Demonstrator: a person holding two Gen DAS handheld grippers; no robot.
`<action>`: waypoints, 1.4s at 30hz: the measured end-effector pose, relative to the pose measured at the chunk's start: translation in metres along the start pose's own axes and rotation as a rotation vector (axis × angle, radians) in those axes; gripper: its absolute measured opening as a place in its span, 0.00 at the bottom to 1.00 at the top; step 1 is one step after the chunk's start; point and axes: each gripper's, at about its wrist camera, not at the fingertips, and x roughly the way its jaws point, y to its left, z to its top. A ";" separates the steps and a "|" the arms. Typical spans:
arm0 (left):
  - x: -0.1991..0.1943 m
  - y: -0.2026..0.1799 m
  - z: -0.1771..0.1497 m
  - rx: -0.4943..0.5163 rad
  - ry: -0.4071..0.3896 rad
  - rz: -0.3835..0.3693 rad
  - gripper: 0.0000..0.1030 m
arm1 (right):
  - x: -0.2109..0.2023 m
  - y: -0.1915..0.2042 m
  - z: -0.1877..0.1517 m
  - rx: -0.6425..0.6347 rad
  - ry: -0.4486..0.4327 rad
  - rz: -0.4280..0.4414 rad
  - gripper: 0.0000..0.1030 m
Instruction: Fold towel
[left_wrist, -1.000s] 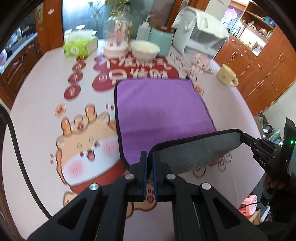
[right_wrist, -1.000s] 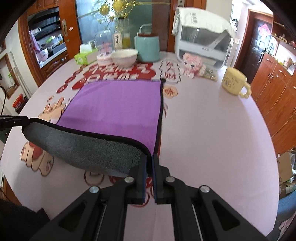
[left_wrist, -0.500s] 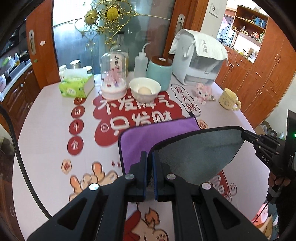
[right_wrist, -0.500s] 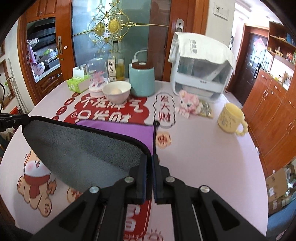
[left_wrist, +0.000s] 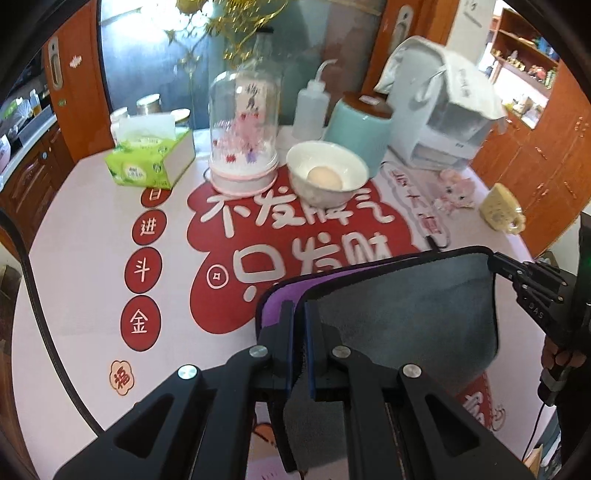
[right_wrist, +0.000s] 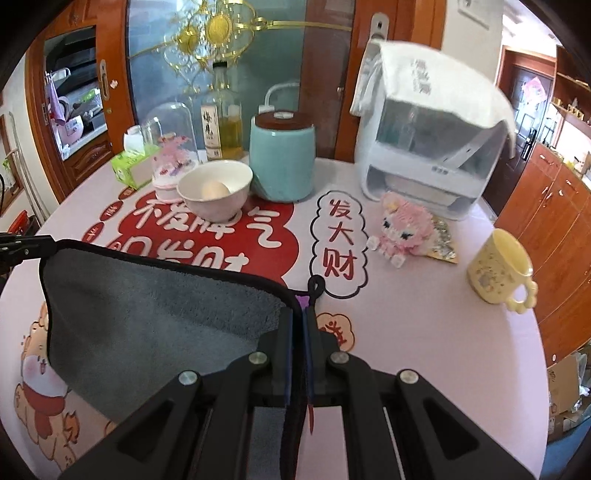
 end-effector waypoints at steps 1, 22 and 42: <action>0.006 0.002 0.001 -0.005 0.007 0.004 0.03 | 0.006 -0.001 0.001 -0.002 0.006 0.004 0.05; 0.072 0.017 0.003 -0.081 0.107 0.080 0.07 | 0.086 -0.015 -0.013 0.082 0.114 0.052 0.08; -0.027 0.000 -0.054 -0.097 0.060 0.096 0.50 | -0.006 -0.005 -0.043 0.161 0.077 0.021 0.58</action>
